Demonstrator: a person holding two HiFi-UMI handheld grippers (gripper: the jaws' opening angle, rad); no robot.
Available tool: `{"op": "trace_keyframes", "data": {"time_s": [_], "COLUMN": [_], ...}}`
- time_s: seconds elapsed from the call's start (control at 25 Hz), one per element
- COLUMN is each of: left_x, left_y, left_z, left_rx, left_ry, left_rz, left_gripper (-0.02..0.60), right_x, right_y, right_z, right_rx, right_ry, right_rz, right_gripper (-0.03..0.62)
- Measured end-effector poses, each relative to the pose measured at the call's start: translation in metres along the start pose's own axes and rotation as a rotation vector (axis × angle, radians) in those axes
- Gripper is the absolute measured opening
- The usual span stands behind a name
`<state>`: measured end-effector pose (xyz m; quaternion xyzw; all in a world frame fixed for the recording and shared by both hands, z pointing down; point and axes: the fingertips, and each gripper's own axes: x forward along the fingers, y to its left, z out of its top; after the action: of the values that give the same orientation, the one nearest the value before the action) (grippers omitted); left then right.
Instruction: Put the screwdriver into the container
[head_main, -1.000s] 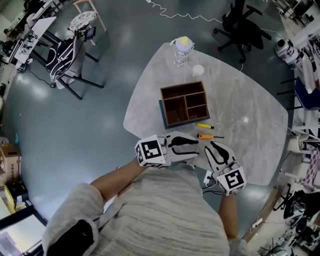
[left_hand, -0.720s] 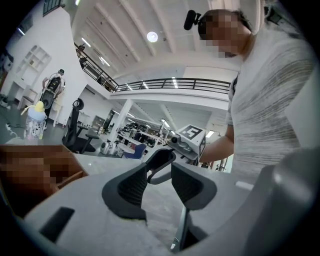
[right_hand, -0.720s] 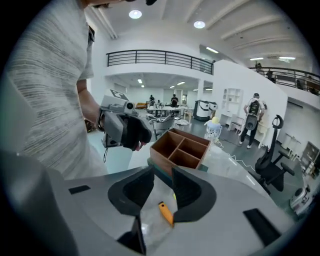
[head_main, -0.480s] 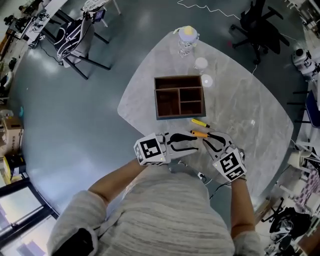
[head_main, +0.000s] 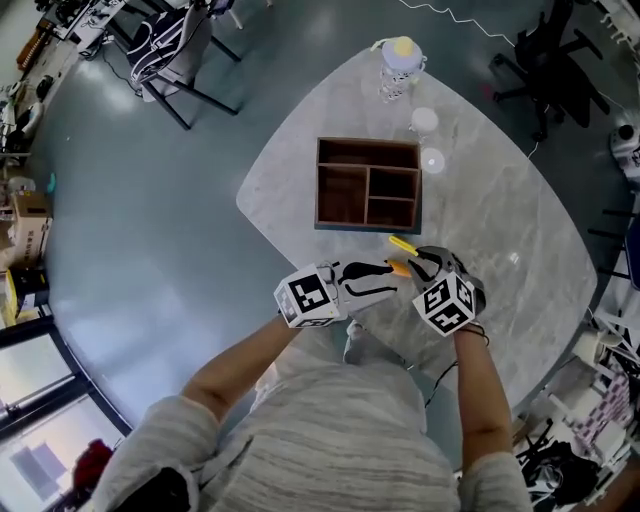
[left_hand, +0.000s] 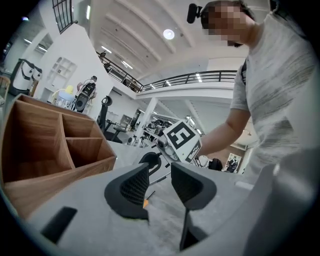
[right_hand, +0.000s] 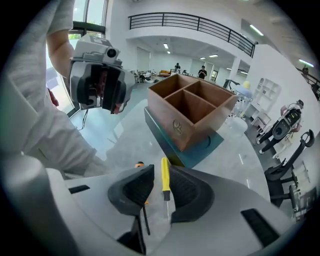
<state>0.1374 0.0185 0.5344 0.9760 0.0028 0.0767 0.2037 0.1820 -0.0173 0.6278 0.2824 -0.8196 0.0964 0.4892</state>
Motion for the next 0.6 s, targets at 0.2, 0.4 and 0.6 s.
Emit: {"op": "trace_keyframes", "data": {"time_s": [0.2,0.4,0.6], "left_x": [0.004,0.008,0.008], "left_y": [0.012,0.021,0.030], "left_z": [-0.019,-0.032,-0.039], "left_rx": [-0.005,-0.021,-0.026], "left_ry": [0.033,0.063,0.091], "left_rz": [-0.001,-0.011,-0.020], "left_gripper": [0.146,0.146,0.146], "right_x": [0.027,0.047,0.060], "right_y": [-0.003,-0.007,-0.009], "right_z": [-0.012,-0.020,-0.027], "right_rx": [-0.028,-0.032,-0.049], "right_ry": [0.058,0.104,0.148], "right_rz": [0.027,0.033,0.032], "right_gripper": [0.075,0.075,0.075]}}
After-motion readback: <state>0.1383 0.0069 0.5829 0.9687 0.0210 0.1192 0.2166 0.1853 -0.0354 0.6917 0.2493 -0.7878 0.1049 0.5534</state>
